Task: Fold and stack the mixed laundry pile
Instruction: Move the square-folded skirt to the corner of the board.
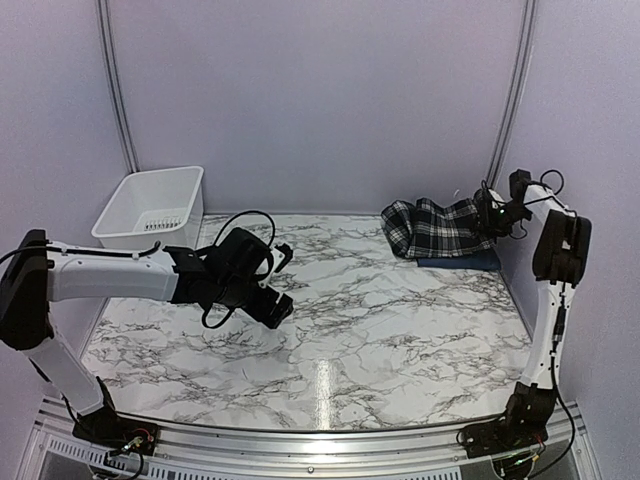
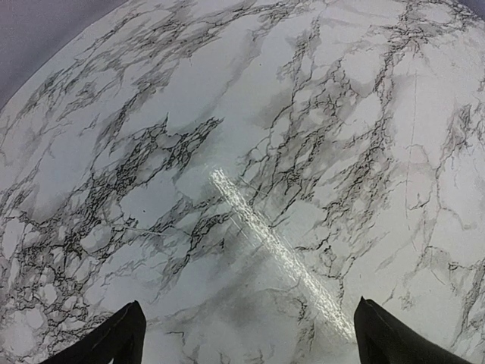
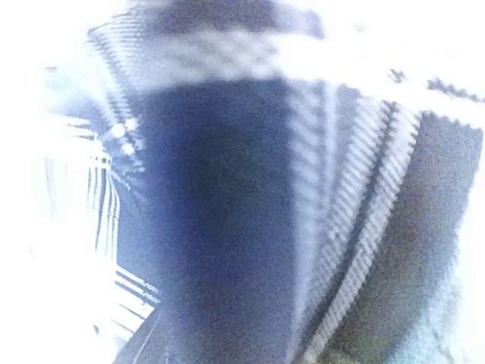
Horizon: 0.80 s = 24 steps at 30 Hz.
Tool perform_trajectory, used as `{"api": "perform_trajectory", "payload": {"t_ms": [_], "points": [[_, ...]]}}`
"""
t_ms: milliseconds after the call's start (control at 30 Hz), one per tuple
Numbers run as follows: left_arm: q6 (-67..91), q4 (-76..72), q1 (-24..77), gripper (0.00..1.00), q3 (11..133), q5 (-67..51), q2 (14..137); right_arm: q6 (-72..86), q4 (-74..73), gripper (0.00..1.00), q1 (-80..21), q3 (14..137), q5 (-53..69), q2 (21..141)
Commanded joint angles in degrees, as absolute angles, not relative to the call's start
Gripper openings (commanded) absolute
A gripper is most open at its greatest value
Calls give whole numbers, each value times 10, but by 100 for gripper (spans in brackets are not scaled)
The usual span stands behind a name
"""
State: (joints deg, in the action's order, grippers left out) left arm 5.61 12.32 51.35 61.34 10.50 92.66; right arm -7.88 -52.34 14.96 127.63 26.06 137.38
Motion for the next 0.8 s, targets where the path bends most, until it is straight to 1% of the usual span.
{"api": "perform_trajectory", "payload": {"t_ms": [0,100,267,367,500,633,767], "points": [[48,142,499,99,640,96,940,-66,-505,59,162,1316,201,1352],[54,143,487,99,649,93,945,-61,-510,68,163,1329,157,1335],[65,147,475,99,662,91,950,-58,-519,75,163,1322,87,1298],[74,138,473,99,659,103,933,-54,-515,75,163,1311,88,1266],[89,115,472,99,650,128,911,-35,-498,72,154,1291,178,1230],[112,109,465,99,654,126,913,-24,-488,69,121,1260,227,1235],[143,100,447,99,662,113,909,3,-445,69,108,1192,246,1246]]}}
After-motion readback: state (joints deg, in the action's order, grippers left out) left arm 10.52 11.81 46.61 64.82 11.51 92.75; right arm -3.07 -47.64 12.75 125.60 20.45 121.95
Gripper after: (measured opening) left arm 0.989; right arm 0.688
